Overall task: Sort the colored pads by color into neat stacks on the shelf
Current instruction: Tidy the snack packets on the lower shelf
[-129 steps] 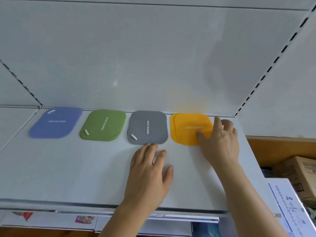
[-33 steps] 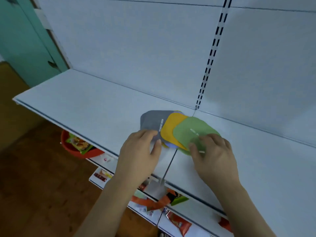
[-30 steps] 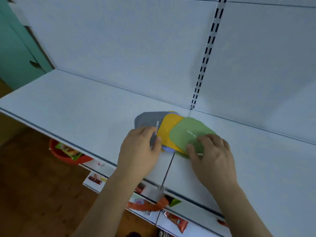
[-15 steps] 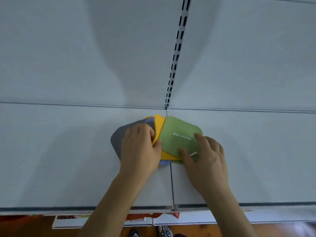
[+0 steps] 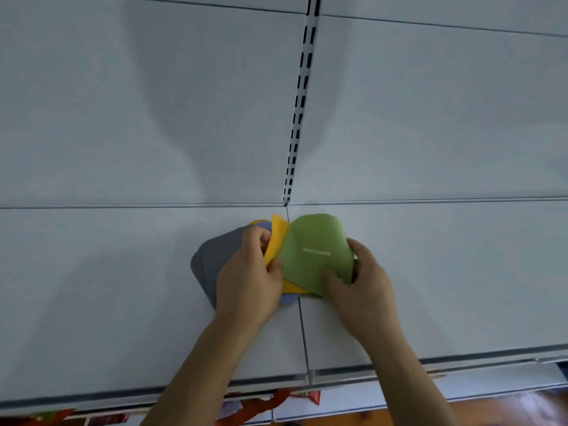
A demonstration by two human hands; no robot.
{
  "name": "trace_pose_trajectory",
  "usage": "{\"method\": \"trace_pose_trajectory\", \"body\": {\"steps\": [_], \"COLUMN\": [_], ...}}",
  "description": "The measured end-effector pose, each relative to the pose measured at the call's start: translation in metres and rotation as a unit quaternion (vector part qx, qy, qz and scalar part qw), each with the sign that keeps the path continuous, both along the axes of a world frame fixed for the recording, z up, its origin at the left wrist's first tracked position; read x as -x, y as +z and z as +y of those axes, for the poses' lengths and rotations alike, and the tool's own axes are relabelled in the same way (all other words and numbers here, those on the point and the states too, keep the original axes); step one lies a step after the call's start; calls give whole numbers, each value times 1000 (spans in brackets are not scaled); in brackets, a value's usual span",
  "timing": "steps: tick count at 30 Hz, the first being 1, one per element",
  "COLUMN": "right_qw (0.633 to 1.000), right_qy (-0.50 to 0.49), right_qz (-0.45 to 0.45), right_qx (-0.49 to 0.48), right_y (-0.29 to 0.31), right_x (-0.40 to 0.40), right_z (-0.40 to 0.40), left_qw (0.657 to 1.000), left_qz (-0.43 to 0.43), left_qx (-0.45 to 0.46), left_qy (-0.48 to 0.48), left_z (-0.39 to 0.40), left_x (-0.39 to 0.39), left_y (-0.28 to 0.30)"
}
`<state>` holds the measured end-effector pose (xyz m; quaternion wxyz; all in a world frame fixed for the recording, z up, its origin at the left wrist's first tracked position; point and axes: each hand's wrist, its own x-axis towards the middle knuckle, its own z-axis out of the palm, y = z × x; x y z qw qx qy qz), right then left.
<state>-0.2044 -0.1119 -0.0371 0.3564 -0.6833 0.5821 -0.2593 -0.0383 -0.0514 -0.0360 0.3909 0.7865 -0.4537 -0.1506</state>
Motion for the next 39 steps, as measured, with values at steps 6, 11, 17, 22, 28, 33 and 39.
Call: {"method": "trace_pose_trajectory", "body": {"steps": [6, 11, 17, 22, 28, 33, 39], "right_qw": [992, 987, 987, 987, 986, 985, 961], "right_qy": [-84, -138, -147, -149, -167, -167, -244], "right_qz": [-30, -81, -64, -58, -13, -9, -112], "right_qx": [88, 9, -27, 5, 8, 34, 65], "right_y": [3, 8, -2, -1, -3, -4, -4], "right_x": [27, 51, 52, 53, 72, 85, 115], "right_z": [5, 0, 3, 10, 14, 20, 43], "left_qw": [998, 999, 994, 983, 986, 979, 965], "left_qz": [-17, 27, 60, 130, 142, 150, 196], "left_qx": [-41, 9, 79, 128, -8, 20, 63], "left_qy": [-42, -34, -50, -14, -91, -139, -163], "left_z": [0, 0, 5, 0, -4, -5, -5], "left_x": [-8, -5, 2, -11, -20, -7, 32], "left_y": [0, 3, 7, 7, 3, 7, 12]}}
